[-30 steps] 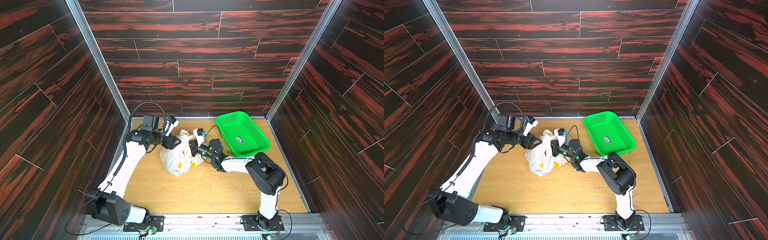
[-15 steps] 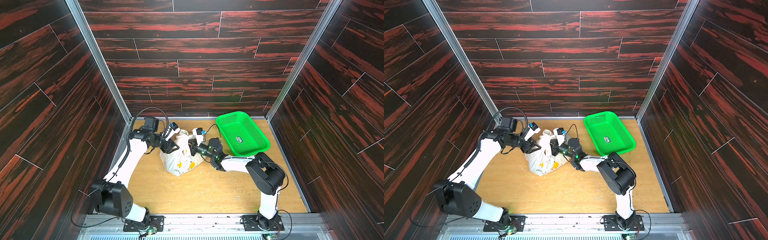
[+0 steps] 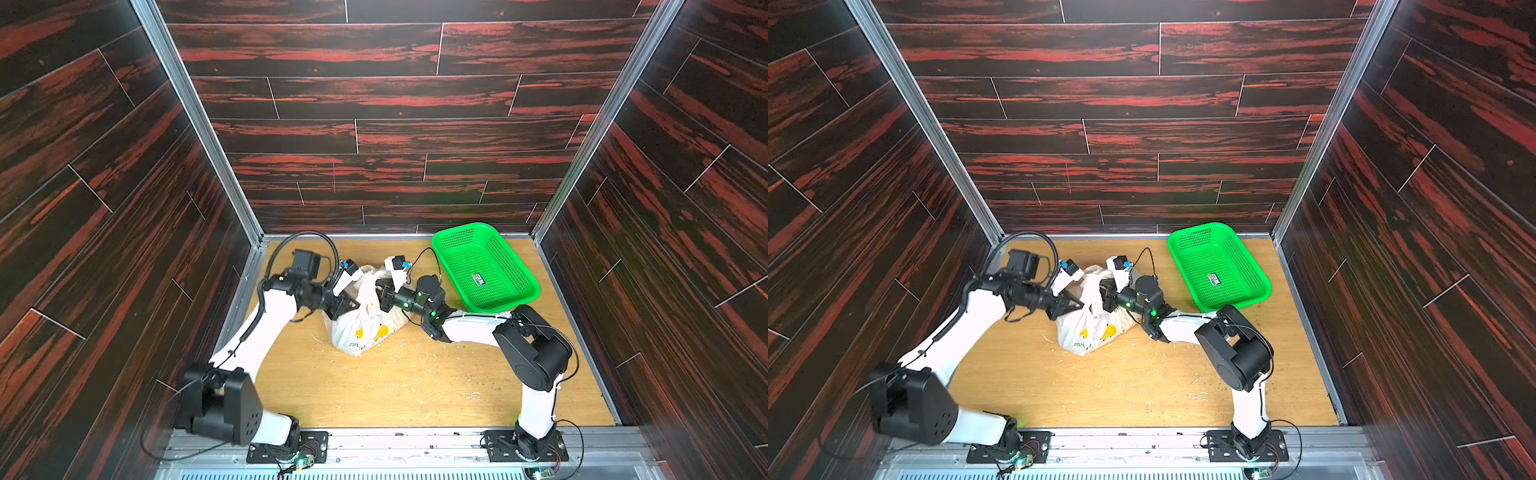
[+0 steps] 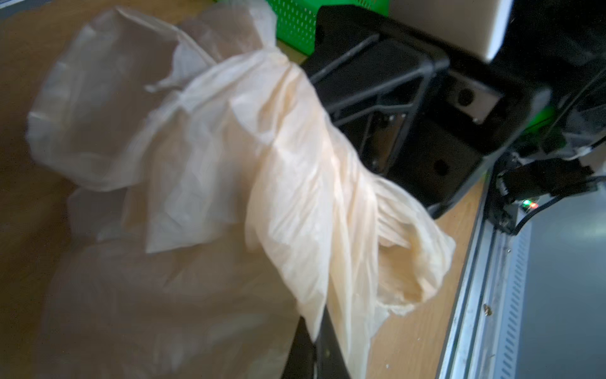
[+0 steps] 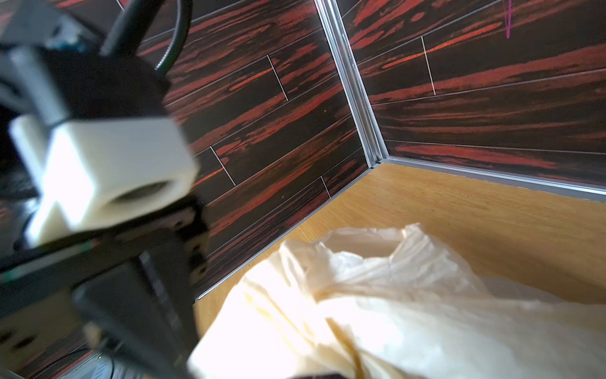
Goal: Place the pineapple into a plastic bag & tie a knot
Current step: Cross the plastic bag at the center of the board.
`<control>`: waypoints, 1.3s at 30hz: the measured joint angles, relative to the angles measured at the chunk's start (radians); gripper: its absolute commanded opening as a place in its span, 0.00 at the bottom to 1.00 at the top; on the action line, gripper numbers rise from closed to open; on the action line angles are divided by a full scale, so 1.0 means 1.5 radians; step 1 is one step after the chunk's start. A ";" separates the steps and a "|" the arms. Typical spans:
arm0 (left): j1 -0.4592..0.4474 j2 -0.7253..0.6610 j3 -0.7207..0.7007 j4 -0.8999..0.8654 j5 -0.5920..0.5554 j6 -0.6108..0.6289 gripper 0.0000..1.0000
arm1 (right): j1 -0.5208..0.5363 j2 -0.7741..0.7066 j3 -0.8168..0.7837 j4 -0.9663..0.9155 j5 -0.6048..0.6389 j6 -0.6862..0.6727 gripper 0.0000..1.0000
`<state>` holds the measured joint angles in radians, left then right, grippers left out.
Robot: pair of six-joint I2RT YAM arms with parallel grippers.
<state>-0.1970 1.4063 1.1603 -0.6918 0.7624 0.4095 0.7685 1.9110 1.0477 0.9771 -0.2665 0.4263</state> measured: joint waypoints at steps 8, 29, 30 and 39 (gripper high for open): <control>-0.050 -0.029 -0.044 0.085 0.054 -0.104 0.00 | -0.004 -0.015 -0.007 -0.004 0.003 0.005 0.00; -0.041 -0.041 -0.021 0.003 0.040 -0.079 0.32 | -0.019 -0.017 -0.046 0.088 -0.091 0.012 0.00; -0.025 -0.055 -0.014 -0.003 0.039 -0.076 0.35 | -0.019 -0.012 -0.043 0.089 -0.092 0.012 0.00; 0.065 -0.155 0.037 0.064 -0.020 -0.021 0.47 | -0.019 -0.007 -0.038 0.087 -0.096 0.007 0.00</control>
<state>-0.0990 1.1744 1.2152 -0.5957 0.7319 0.3775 0.7399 1.9011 0.9909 1.1080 -0.4107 0.4362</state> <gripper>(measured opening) 0.457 0.047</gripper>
